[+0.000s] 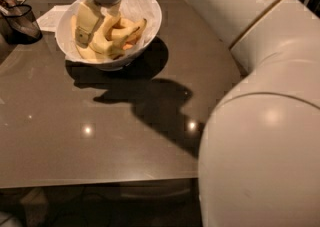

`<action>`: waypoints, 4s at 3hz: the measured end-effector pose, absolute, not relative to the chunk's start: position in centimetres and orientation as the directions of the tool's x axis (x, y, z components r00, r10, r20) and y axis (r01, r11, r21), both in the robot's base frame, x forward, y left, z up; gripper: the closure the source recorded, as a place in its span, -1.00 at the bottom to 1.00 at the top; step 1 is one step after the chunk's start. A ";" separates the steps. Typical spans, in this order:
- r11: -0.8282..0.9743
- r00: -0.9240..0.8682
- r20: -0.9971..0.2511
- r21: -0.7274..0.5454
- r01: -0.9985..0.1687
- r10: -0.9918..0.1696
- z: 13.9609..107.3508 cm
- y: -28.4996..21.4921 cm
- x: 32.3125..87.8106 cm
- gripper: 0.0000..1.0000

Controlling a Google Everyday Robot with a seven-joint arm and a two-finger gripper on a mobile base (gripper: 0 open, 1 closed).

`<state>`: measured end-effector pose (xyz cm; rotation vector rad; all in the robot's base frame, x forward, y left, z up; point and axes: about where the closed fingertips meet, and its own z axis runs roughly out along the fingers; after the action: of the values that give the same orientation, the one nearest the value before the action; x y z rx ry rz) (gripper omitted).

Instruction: Pick banana from white bowl

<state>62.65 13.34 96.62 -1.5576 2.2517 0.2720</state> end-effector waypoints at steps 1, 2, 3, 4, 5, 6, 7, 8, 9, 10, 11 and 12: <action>0.381 -0.336 -0.389 -0.041 -0.924 -0.858 95.6 13.8 63.2 -0.62; 0.401 -0.363 -0.373 -0.026 -0.916 -0.854 94.8 13.8 63.9 -0.62; 0.424 -0.390 -0.368 -0.012 -0.906 -0.844 94.2 13.5 64.5 -0.64; 0.427 -0.399 -0.353 0.000 -0.904 -0.846 93.5 13.8 64.9 -0.68; 0.424 -0.400 -0.338 0.005 -0.906 -0.852 92.9 14.2 65.4 -0.68; 0.419 -0.400 -0.320 0.012 -0.908 -0.859 92.3 14.7 65.7 -0.66; 0.417 -0.403 -0.308 0.021 -0.909 -0.862 91.5 15.0 66.0 -0.66; 0.418 -0.407 -0.299 0.030 -0.908 -0.863 90.9 15.2 66.3 -0.64; 0.427 -0.420 -0.292 0.042 -0.903 -0.859 90.2 15.0 66.7 -0.64; 0.430 -0.425 -0.289 0.048 -0.902 -0.858 90.3 14.9 66.8 -0.70; 0.430 -0.425 -0.289 0.048 -0.901 -0.858 90.3 14.9 66.9 -0.35; 0.430 -0.425 -0.289 0.048 -0.901 -0.858 90.3 14.9 66.9 0.12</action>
Offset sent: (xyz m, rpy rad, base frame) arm 0.0164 -0.0028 -0.0242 -0.0608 0.0867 -0.0703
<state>66.85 14.91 90.28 -1.5409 2.4623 0.2876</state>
